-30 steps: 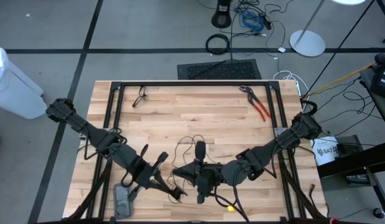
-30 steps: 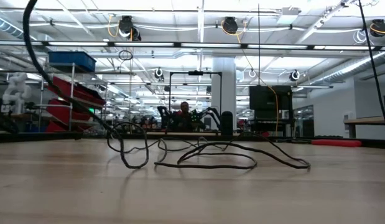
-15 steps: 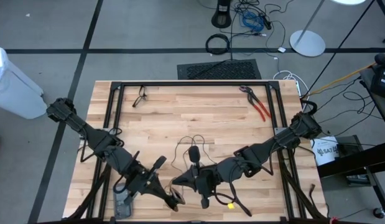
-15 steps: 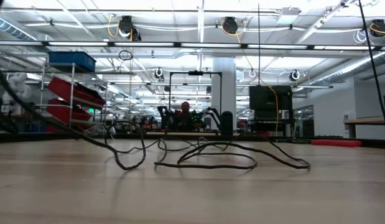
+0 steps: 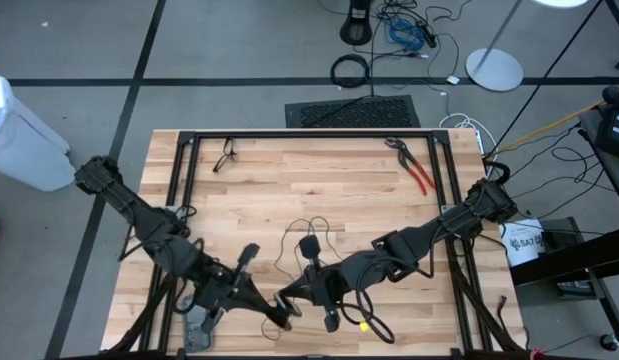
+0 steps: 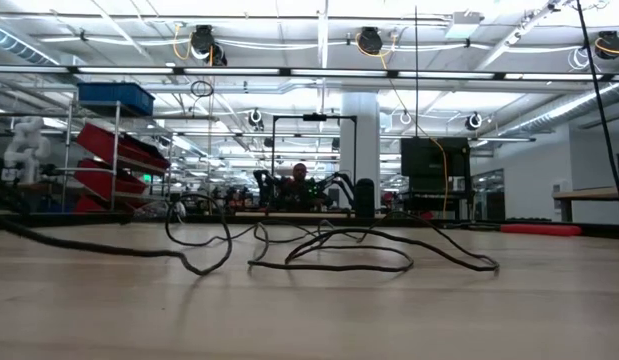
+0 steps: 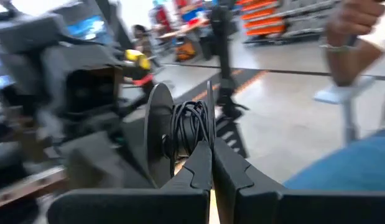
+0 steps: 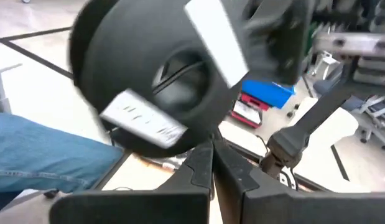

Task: Coil cords
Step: Coil the black wire onto the spool

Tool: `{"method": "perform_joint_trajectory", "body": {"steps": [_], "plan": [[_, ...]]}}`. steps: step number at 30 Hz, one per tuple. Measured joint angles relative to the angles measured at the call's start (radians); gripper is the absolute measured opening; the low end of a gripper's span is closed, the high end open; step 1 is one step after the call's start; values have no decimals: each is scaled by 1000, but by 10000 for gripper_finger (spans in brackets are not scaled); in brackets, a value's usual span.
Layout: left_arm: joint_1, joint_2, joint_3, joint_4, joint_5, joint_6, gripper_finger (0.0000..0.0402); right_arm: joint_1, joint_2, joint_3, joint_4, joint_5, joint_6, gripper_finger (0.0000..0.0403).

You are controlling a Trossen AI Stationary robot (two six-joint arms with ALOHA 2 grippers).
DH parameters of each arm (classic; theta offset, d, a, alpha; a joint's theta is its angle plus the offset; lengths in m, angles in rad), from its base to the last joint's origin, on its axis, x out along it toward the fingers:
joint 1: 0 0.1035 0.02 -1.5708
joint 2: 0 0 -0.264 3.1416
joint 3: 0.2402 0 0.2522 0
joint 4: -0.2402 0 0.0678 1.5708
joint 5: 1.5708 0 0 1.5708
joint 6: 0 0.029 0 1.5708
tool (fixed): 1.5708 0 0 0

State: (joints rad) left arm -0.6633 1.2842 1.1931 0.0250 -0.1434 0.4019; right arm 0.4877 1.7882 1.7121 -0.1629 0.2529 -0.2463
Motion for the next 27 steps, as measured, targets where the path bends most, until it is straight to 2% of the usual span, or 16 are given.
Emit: {"method": "perform_joint_trajectory", "body": {"steps": [10,17,22,27], "plan": [[-91,-57,0,-24,-382,-4,2,-11,-2,4,-55,12,18,3],[-151,-93,2,-22,-665,-2,2,-48,2,-1,-179,-4,61,47],[-190,-114,1,-63,-796,-2,2,-72,2,-1,-216,1,63,72],[-225,-127,1,-98,-912,-16,2,-93,3,-1,-209,0,81,79]]}}
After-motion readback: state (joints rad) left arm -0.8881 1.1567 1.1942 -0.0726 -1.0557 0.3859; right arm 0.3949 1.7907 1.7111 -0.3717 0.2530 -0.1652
